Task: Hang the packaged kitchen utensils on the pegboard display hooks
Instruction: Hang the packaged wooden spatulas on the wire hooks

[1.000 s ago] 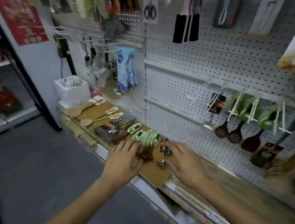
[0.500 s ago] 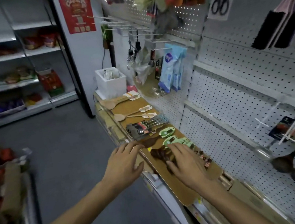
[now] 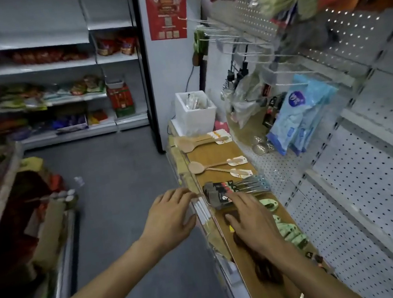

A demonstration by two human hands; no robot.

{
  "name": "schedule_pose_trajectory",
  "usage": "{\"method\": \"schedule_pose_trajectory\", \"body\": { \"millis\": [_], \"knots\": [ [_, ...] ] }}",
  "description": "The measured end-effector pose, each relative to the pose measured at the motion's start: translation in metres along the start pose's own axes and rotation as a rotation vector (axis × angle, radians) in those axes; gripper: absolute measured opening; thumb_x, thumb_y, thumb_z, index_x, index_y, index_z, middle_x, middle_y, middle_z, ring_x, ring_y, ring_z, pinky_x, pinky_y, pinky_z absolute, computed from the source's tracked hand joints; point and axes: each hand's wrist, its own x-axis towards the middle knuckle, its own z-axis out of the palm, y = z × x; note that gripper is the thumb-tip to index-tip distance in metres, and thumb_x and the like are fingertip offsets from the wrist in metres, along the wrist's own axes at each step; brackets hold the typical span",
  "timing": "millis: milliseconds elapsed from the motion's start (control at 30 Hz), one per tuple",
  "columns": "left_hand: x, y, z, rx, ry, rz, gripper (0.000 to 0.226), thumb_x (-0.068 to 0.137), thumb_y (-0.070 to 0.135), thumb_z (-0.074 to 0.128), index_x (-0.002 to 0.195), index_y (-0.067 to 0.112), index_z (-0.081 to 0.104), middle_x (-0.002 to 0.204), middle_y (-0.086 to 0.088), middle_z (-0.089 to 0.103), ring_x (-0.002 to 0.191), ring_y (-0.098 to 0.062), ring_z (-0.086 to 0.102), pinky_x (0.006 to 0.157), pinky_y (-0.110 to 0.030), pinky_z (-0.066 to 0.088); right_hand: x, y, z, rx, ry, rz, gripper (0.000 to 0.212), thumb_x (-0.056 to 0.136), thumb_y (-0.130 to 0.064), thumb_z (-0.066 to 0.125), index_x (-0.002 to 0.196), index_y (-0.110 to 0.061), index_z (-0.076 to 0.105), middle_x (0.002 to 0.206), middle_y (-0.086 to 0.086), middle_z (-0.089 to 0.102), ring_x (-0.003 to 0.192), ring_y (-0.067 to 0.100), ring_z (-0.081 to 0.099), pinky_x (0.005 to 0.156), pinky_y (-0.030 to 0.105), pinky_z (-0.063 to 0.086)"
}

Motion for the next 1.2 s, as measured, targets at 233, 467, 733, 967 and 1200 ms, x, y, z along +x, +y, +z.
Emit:
{"method": "schedule_pose_trajectory", "body": {
  "millis": [233, 467, 733, 967, 1200],
  "knots": [
    [0.058, -0.059, 0.015, 0.008, -0.022, -0.008, 0.046, 0.092, 0.049, 0.047, 0.135, 0.032, 0.047, 0.137, 0.012, 0.049, 0.126, -0.014, 0.048, 0.102, -0.033, 0.042, 0.075, 0.002, 0.027, 0.006, -0.023, -0.009, 0.051, 0.094, -0.037, 0.055, 0.141, -0.021, 0.043, 0.138, -0.005, 0.051, 0.130, 0.016, 0.045, 0.105, 0.033, 0.043],
    [0.143, -0.142, 0.027, -0.002, -0.057, 0.085, 0.047, 0.091, 0.047, 0.049, 0.135, 0.031, 0.047, 0.136, 0.011, 0.051, 0.125, -0.016, 0.049, 0.101, -0.035, 0.042, 0.167, -0.008, 0.063, 0.007, -0.021, 0.106, 0.053, 0.096, -0.041, 0.048, 0.144, -0.021, 0.038, 0.140, -0.007, 0.047, 0.129, 0.012, 0.042, 0.106, 0.030, 0.042],
    [0.239, -0.231, 0.033, -0.003, -0.132, 0.250, 0.047, 0.090, 0.047, 0.049, 0.134, 0.030, 0.048, 0.136, 0.011, 0.051, 0.126, -0.016, 0.049, 0.102, -0.035, 0.042, 0.261, -0.040, 0.091, -0.022, -0.007, 0.244, 0.052, 0.096, -0.042, 0.049, 0.143, -0.022, 0.040, 0.137, -0.007, 0.050, 0.122, 0.013, 0.045, 0.102, 0.029, 0.042],
    [0.307, -0.264, 0.059, -0.040, -0.217, 0.341, 0.047, 0.090, 0.046, 0.050, 0.134, 0.029, 0.048, 0.136, 0.009, 0.051, 0.125, -0.018, 0.050, 0.102, -0.036, 0.042, 0.318, -0.034, 0.116, 0.003, -0.022, 0.346, 0.051, 0.095, -0.037, 0.053, 0.141, -0.018, 0.042, 0.136, -0.002, 0.051, 0.121, 0.018, 0.047, 0.100, 0.034, 0.044],
    [0.384, -0.270, 0.106, -0.017, -0.309, 0.382, 0.048, 0.090, 0.042, 0.054, 0.134, 0.027, 0.049, 0.137, 0.007, 0.052, 0.125, -0.020, 0.049, 0.102, -0.038, 0.040, 0.373, 0.018, 0.148, 0.005, -0.080, 0.405, 0.050, 0.091, -0.031, 0.059, 0.136, -0.015, 0.047, 0.130, 0.002, 0.055, 0.116, 0.023, 0.051, 0.098, 0.038, 0.047]
  ]
}}
